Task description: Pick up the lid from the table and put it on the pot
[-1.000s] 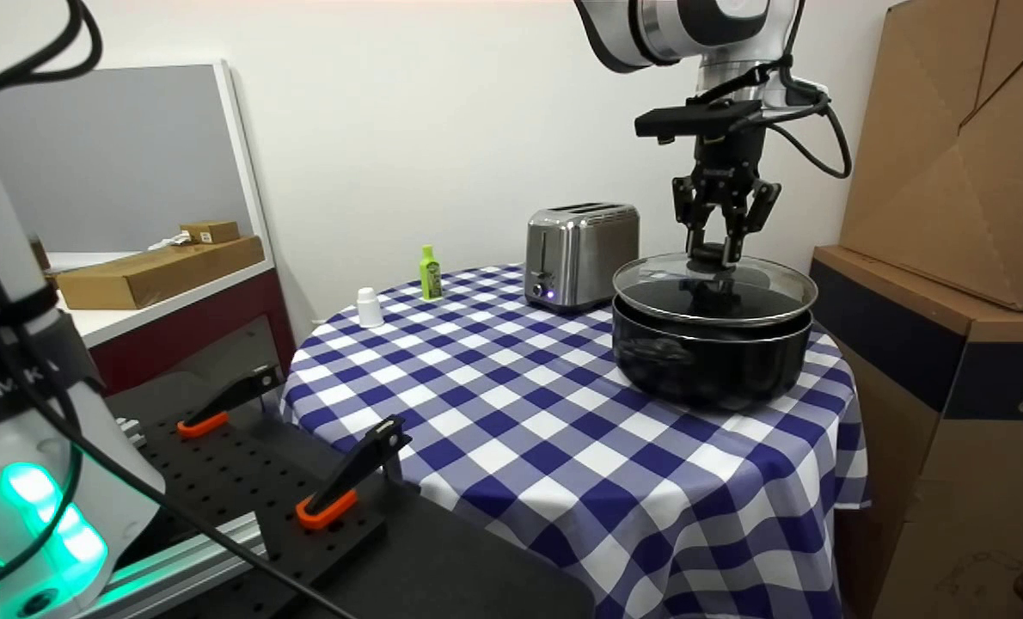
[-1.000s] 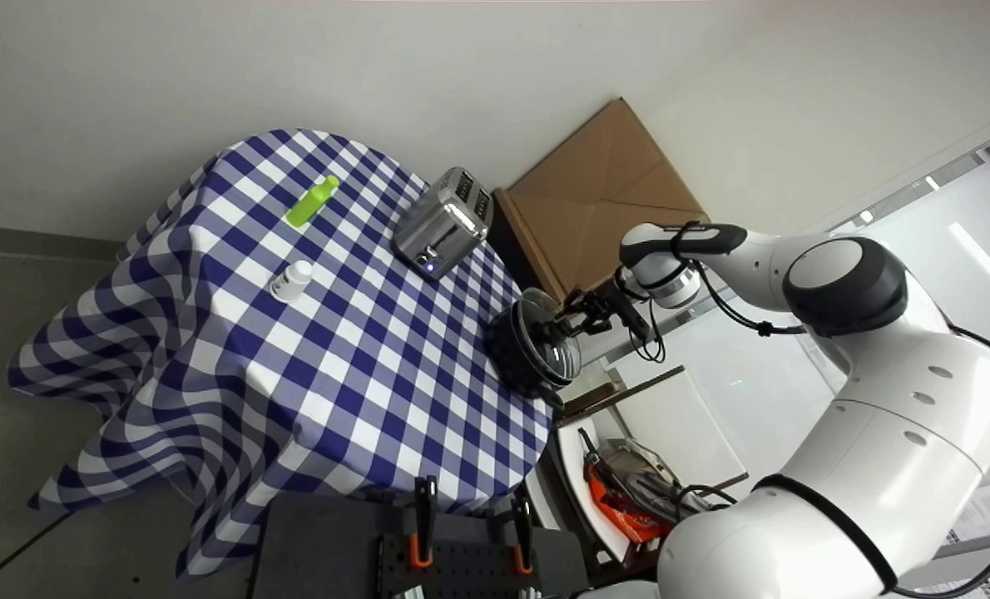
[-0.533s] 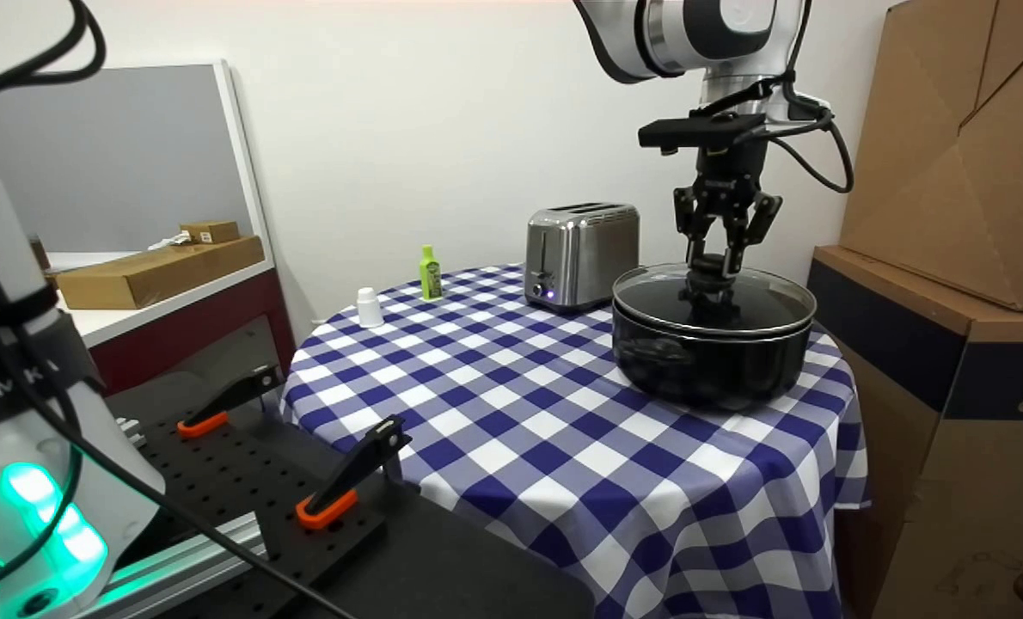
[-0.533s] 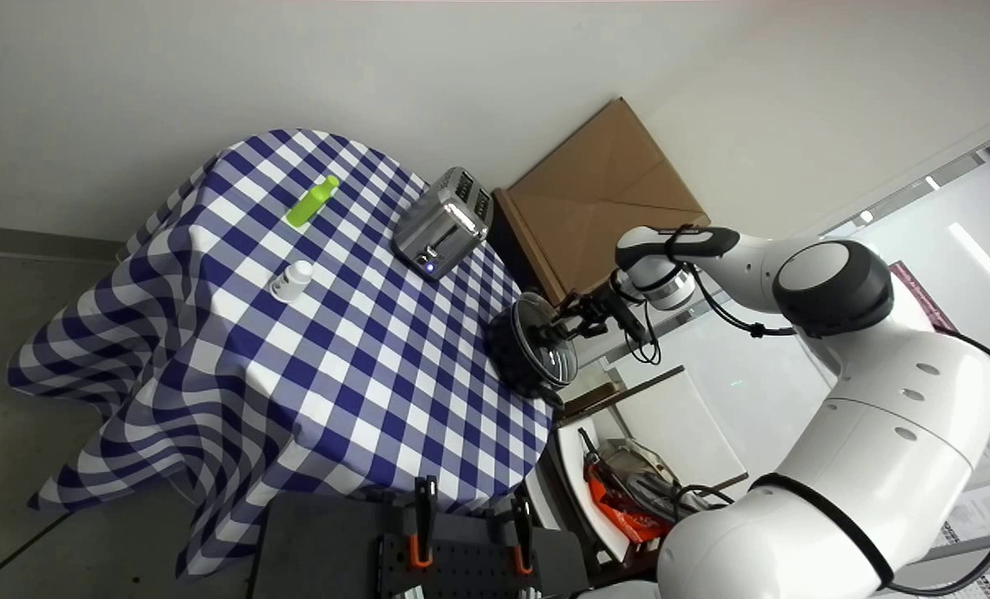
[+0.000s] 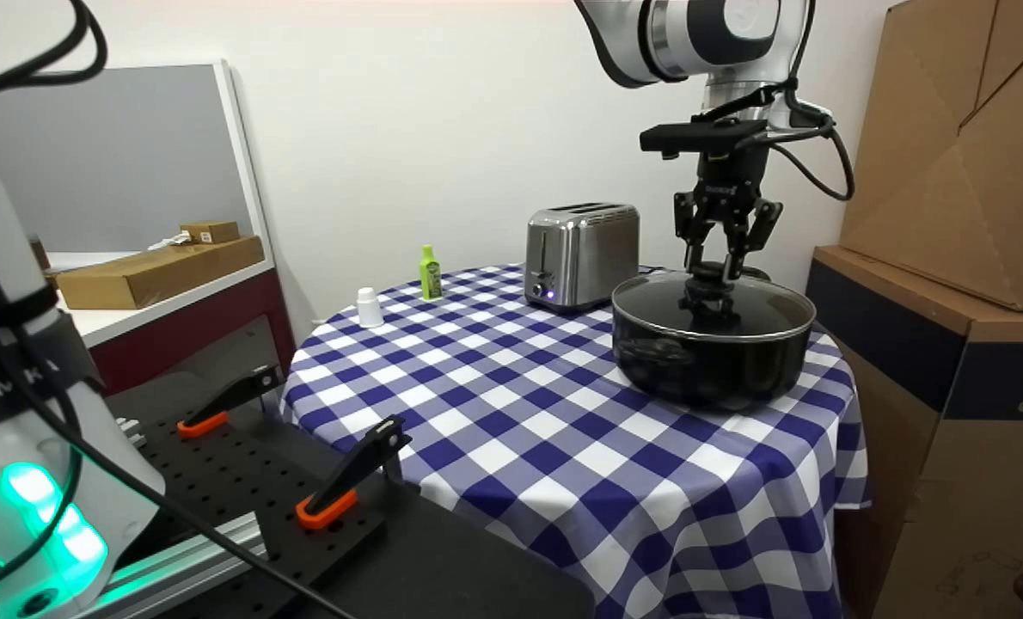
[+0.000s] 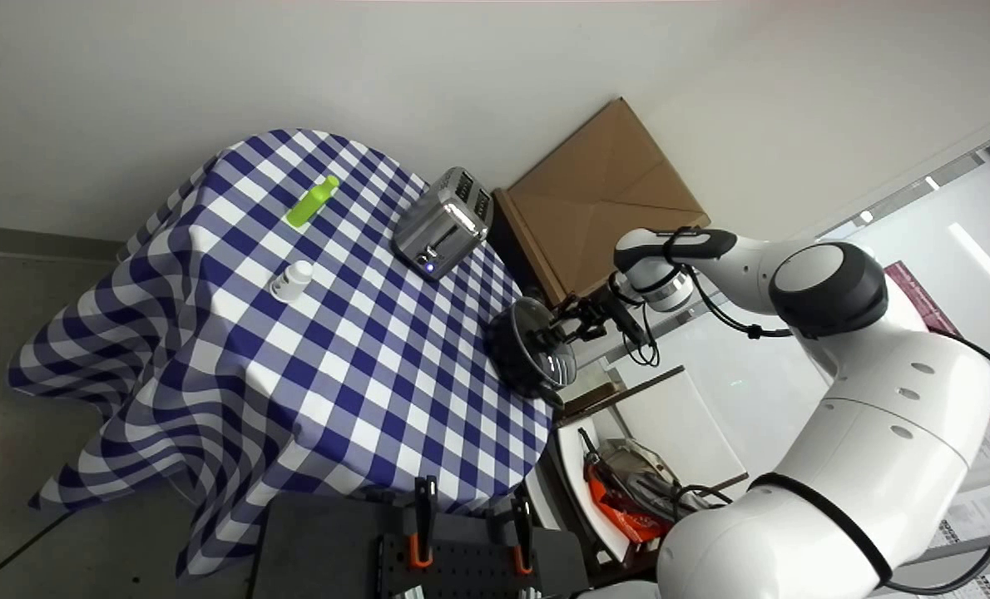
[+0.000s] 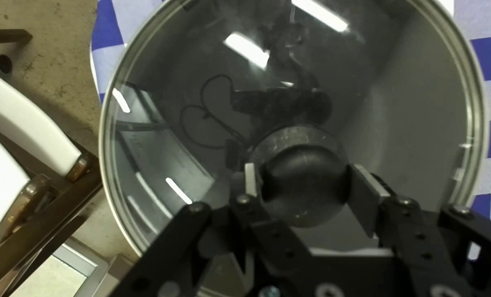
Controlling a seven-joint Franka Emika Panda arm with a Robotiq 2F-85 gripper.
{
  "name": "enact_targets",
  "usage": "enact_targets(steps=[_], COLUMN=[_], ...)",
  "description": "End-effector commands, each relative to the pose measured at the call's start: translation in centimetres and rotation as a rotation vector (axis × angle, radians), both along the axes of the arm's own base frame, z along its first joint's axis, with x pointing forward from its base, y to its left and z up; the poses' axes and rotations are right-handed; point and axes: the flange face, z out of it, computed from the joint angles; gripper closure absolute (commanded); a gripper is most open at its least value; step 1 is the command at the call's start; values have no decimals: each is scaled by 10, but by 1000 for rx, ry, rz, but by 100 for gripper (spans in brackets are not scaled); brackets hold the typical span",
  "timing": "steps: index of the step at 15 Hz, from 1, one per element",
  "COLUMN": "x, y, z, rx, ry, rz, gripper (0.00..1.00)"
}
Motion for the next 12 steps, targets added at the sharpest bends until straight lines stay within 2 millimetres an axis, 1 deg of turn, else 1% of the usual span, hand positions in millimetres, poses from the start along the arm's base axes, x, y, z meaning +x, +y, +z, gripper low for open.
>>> enact_targets(steps=[1,2,3,4,6,8,9,10,12], x=[4,4,2,1,-4,-13,-22,-26,-39], y=[-8,-9,-9,-6,7,28,45,58,89], z=[13,18,25,32,52,75,86,96,109], rx=[40,43,45,45,20,0,-16,-20,-17], ry=[-9,-16,-33,-47,-82,-114,-131,-144,-172], rz=[-2,-5,-5,-4,23,79,113,139,185], gripper=[11,5,0,0,0,0,0,0,0])
